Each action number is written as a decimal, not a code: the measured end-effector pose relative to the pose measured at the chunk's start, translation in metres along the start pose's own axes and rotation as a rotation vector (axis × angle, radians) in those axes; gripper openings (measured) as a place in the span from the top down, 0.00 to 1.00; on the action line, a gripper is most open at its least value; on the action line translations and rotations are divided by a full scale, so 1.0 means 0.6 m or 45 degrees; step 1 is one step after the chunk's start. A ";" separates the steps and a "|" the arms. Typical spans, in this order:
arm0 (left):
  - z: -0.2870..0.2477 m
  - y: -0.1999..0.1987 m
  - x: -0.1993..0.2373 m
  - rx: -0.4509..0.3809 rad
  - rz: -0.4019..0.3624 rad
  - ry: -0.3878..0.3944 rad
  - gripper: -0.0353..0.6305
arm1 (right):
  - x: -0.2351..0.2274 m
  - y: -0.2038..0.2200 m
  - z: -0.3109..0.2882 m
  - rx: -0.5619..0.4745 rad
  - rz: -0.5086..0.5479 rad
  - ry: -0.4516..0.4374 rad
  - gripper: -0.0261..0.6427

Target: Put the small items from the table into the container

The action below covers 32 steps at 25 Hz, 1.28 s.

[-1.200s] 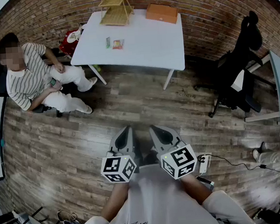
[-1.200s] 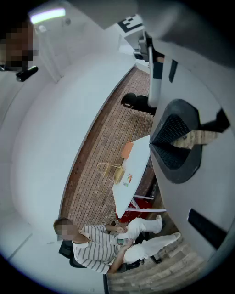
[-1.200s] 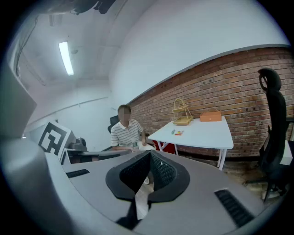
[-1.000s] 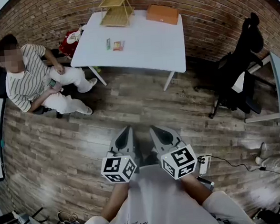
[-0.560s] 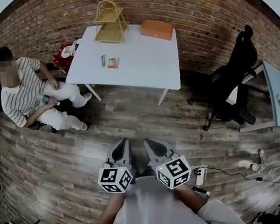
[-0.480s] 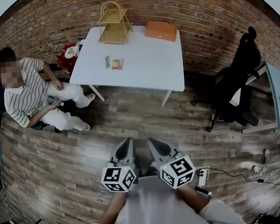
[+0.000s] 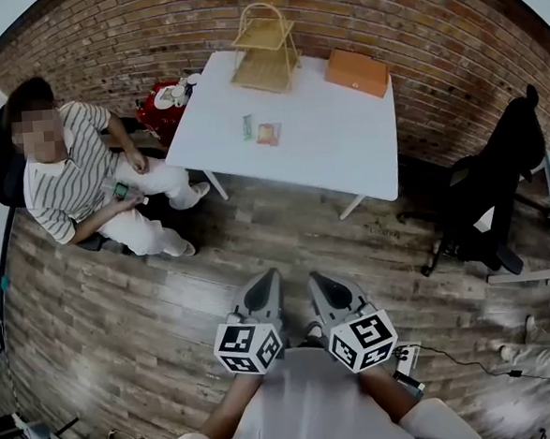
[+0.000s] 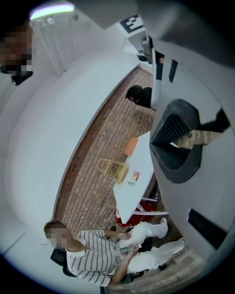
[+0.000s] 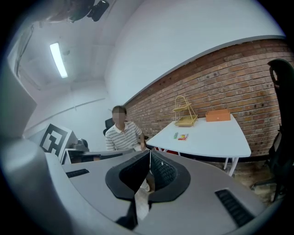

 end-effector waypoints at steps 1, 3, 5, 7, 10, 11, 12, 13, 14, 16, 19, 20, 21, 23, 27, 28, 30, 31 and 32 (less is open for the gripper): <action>-0.004 -0.005 0.009 0.000 0.002 -0.001 0.93 | 0.002 -0.002 -0.011 0.004 0.003 -0.005 0.93; -0.012 -0.018 0.027 -0.002 0.002 -0.003 0.93 | 0.006 -0.009 -0.035 0.009 0.009 -0.011 0.93; -0.018 -0.032 0.047 -0.007 0.001 -0.007 0.93 | 0.012 -0.015 -0.059 0.011 0.017 -0.013 0.93; -0.024 -0.044 0.065 -0.016 -0.001 -0.008 0.93 | 0.018 -0.021 -0.080 0.010 0.026 -0.012 0.93; -0.032 -0.061 0.089 -0.022 -0.003 0.002 0.93 | 0.028 -0.029 -0.106 0.012 0.037 -0.005 0.93; -0.035 -0.066 0.097 -0.023 -0.003 0.007 0.93 | 0.031 -0.031 -0.115 0.013 0.041 -0.002 0.93; -0.038 -0.071 0.104 -0.024 -0.002 0.013 0.93 | 0.034 -0.033 -0.123 0.014 0.045 0.001 0.93; -0.041 -0.075 0.111 -0.025 0.000 0.018 0.93 | 0.037 -0.035 -0.131 0.015 0.049 0.003 0.93; -0.044 -0.080 0.116 -0.027 0.001 0.023 0.93 | 0.039 -0.038 -0.138 0.015 0.050 0.007 0.93; -0.049 -0.088 0.127 -0.030 0.002 0.033 0.93 | 0.042 -0.042 -0.151 0.013 0.049 0.016 0.93; -0.056 -0.096 0.141 -0.026 0.000 0.048 0.93 | 0.046 -0.046 -0.165 0.012 0.046 0.030 0.93; -0.057 -0.098 0.145 -0.025 -0.001 0.053 0.93 | 0.047 -0.046 -0.170 0.012 0.044 0.032 0.93; -0.058 -0.100 0.149 -0.025 -0.002 0.057 0.93 | 0.050 -0.045 -0.174 0.013 0.043 0.032 0.93; -0.054 -0.102 0.159 -0.023 -0.002 0.054 0.93 | 0.057 -0.042 -0.185 0.018 0.041 0.026 0.93; -0.048 -0.103 0.171 -0.016 0.009 0.045 0.93 | 0.066 -0.041 -0.199 0.025 0.041 0.013 0.93; -0.049 -0.104 0.173 -0.017 0.009 0.043 0.93 | 0.067 -0.042 -0.201 0.023 0.040 0.012 0.93; -0.050 -0.108 0.178 -0.020 0.008 0.039 0.93 | 0.066 -0.044 -0.206 0.021 0.036 0.013 0.93; -0.051 -0.110 0.180 -0.021 0.009 0.037 0.93 | 0.066 -0.045 -0.208 0.021 0.032 0.015 0.93; -0.052 -0.112 0.181 -0.023 0.010 0.035 0.93 | 0.065 -0.046 -0.209 0.021 0.030 0.017 0.93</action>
Point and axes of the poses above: the fingertips, and each gripper's own axes: z backward along the fingers, x to its left, y out of its underside, the point moved 8 cm from there along z, backward along the fingers, and after that the axes turned 5 degrees about -x, right-handed, at the moved point
